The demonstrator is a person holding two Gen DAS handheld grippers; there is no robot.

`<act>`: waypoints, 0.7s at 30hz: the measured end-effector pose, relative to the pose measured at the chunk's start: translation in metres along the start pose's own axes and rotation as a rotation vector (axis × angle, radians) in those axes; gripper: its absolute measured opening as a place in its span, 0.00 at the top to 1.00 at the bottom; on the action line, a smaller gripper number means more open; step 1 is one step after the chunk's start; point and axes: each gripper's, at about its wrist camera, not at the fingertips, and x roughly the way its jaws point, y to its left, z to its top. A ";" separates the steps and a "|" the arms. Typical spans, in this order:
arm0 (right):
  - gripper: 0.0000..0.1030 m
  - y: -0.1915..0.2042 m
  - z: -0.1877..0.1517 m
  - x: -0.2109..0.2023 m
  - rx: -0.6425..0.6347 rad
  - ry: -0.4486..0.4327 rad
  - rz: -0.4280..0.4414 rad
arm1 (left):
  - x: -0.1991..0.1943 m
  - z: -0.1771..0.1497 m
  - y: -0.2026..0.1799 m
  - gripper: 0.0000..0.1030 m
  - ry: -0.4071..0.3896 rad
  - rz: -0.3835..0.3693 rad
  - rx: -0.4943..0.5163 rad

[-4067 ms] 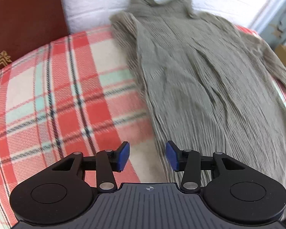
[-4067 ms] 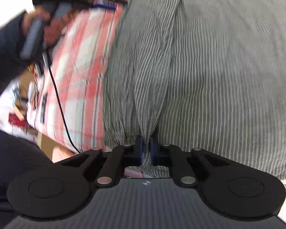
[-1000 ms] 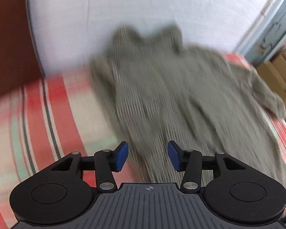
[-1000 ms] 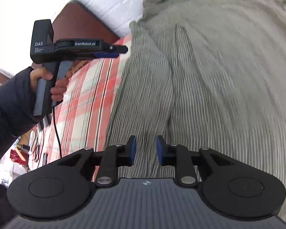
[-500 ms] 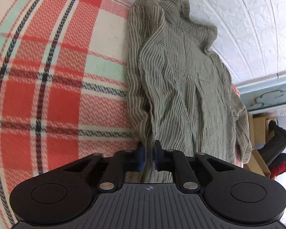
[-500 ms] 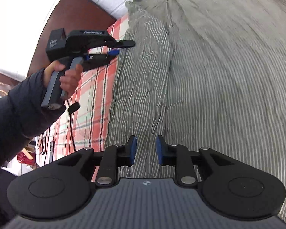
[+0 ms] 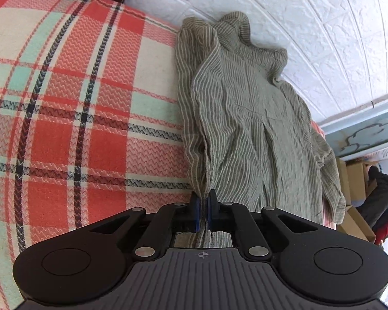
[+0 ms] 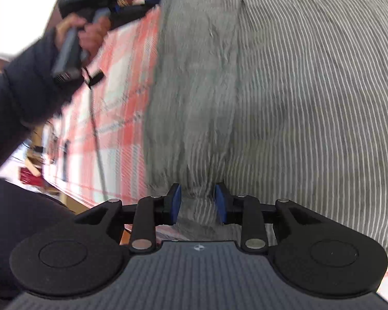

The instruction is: Fold clothes

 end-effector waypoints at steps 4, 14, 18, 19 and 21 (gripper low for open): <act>0.95 -0.004 -0.005 -0.013 0.034 -0.028 0.019 | -0.004 -0.002 0.000 1.00 -0.011 -0.013 0.009; 0.95 -0.022 -0.017 -0.016 0.078 -0.031 -0.035 | 0.005 -0.015 0.010 0.98 -0.013 0.025 0.043; 0.81 -0.015 -0.012 -0.021 0.038 -0.030 -0.031 | -0.010 -0.014 0.012 0.67 -0.038 0.029 0.019; 0.78 -0.014 -0.011 -0.025 0.035 -0.035 -0.027 | -0.017 -0.014 0.014 0.64 -0.051 0.030 0.015; 0.77 -0.015 -0.008 -0.038 0.030 -0.055 -0.027 | -0.033 -0.012 0.017 0.57 -0.072 0.048 0.003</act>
